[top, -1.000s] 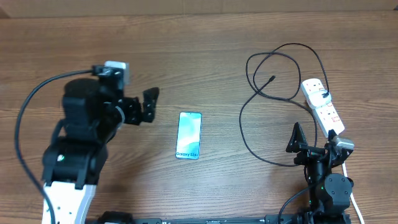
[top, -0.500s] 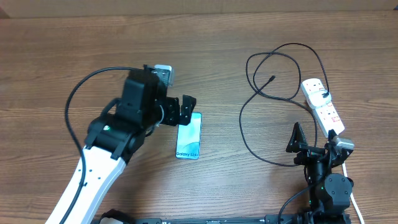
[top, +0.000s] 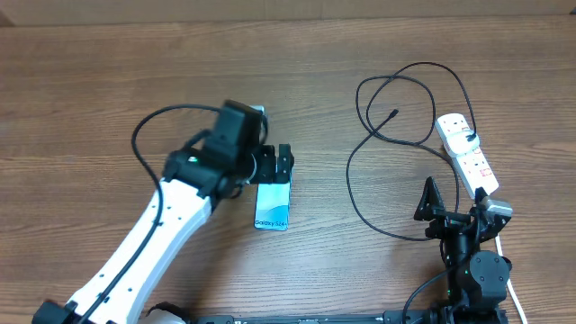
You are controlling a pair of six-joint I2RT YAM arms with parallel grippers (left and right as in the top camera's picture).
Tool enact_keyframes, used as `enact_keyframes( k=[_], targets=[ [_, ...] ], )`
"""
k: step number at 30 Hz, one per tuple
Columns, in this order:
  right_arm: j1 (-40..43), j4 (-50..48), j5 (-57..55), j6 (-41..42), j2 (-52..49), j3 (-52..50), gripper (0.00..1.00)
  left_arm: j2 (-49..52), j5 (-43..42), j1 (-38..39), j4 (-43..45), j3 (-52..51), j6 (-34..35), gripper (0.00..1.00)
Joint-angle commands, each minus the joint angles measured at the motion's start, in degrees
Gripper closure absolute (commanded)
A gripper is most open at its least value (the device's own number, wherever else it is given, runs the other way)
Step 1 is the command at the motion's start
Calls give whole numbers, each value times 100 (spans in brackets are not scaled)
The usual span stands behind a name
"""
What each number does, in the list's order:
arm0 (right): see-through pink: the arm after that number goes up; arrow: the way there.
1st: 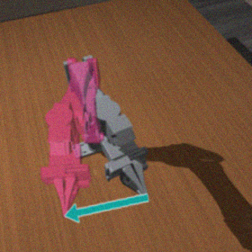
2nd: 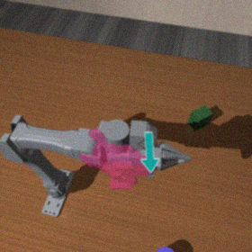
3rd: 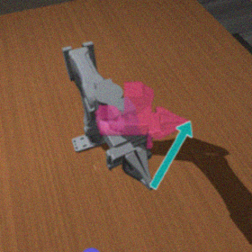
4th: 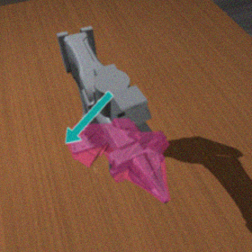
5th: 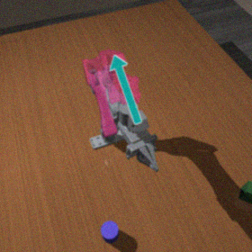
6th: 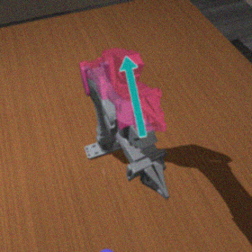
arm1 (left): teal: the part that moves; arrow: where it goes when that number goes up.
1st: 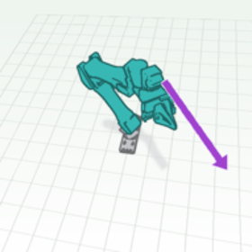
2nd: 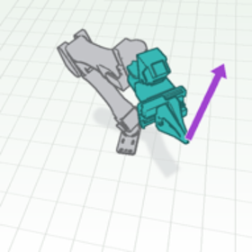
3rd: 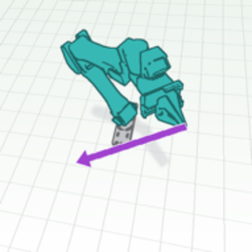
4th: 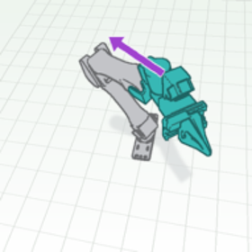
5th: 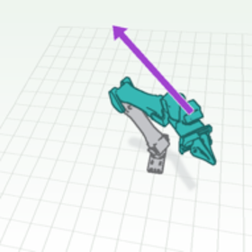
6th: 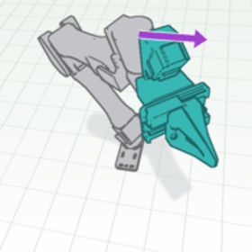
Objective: Plug charger to phone and switch on socket
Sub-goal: 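Lower the left gripper and grasp the phone's long edges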
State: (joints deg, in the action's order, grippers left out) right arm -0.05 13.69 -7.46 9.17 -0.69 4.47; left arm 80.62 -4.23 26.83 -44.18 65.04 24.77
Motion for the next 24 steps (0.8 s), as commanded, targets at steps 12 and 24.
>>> enact_keyframes(
  k=[12,24],
  targets=[
    [-26,-31,22,-7,35,-28,0,1414,1231,492,-81,125,654,0],
    [-26,-31,22,-7,35,-26,0,2046,1167,688,20,125,396,0]
  ],
)
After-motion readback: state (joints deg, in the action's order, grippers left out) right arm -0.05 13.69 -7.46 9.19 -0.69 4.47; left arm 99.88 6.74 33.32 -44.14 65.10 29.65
